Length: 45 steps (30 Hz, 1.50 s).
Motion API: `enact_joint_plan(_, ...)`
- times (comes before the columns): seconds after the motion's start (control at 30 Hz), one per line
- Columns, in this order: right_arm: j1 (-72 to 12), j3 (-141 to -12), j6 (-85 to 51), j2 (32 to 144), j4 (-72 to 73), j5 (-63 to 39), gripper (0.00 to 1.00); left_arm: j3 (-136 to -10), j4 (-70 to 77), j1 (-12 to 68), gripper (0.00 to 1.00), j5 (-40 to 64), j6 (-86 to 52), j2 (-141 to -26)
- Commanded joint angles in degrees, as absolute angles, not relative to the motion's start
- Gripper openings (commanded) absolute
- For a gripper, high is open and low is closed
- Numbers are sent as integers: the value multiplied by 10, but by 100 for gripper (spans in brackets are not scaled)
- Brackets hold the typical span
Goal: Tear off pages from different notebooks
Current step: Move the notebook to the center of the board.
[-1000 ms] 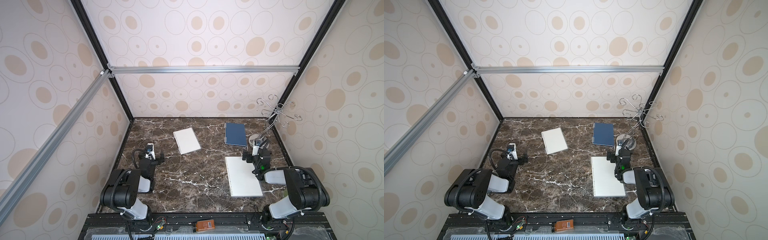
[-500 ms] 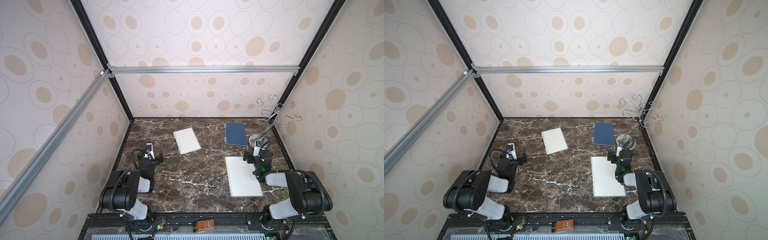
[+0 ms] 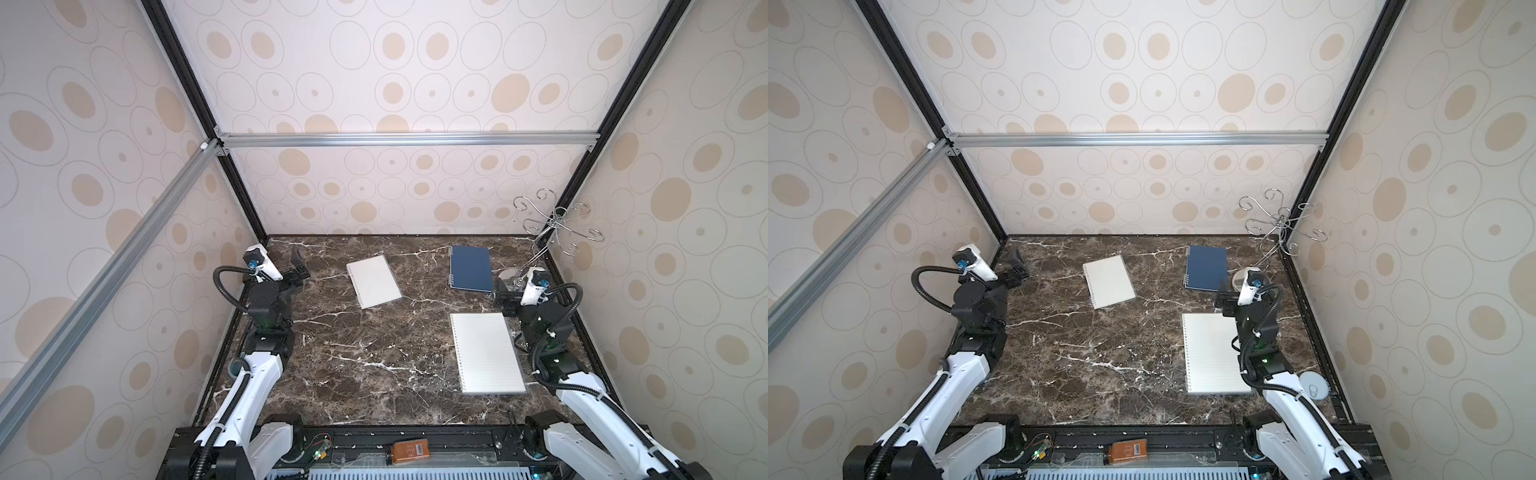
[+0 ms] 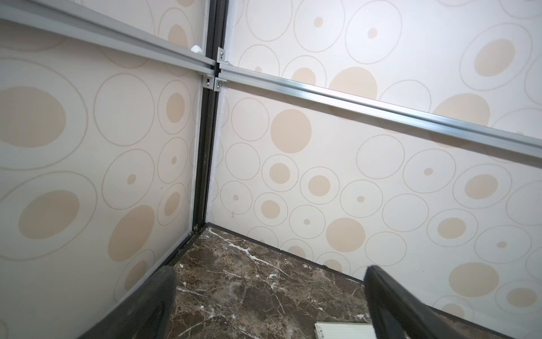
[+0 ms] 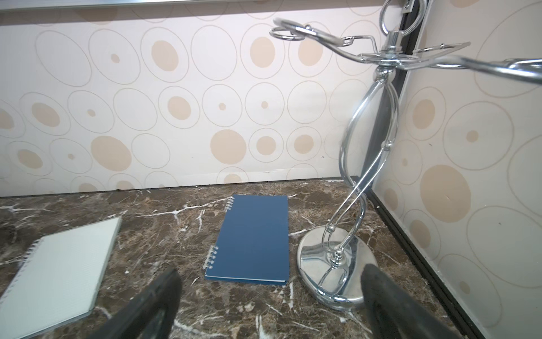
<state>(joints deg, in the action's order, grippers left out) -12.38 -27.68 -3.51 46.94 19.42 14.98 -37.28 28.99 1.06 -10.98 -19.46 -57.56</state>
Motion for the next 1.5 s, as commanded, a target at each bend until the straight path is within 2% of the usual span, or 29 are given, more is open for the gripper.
enact_joint_plan(0.0,-129,-303,-66,450,74,140,99,-405,169,14,100,-99,-269,-594)
enact_joint_plan(0.17,-129,-348,-82,464,-3,77,98,-428,130,23,100,-75,-283,-626)
enact_joint_plan(0.37,-130,-400,-93,529,-76,18,91,-461,94,49,100,-61,-298,-665)
enact_joint_plan(0.63,-145,-517,-142,698,-142,-98,90,-581,3,100,100,-45,-305,-837)
enact_joint_plan(0.87,-190,-584,-180,813,-125,-111,82,-773,-95,145,94,-42,-273,-1063)
enact_joint_plan(1.0,-201,-647,-182,890,-162,-151,69,-912,-171,152,87,-44,-271,-1191)
enact_joint_plan(1.17,-207,-659,-187,927,-160,-168,68,-1036,-242,156,83,-59,-267,-1297)
enact_joint_plan(1.3,-207,-662,-180,935,-170,-171,68,-1134,-285,158,86,-122,-255,-1365)
enact_joint_plan(1.47,-210,-641,-183,928,-169,-180,68,-1277,-334,158,88,-139,-238,-1451)
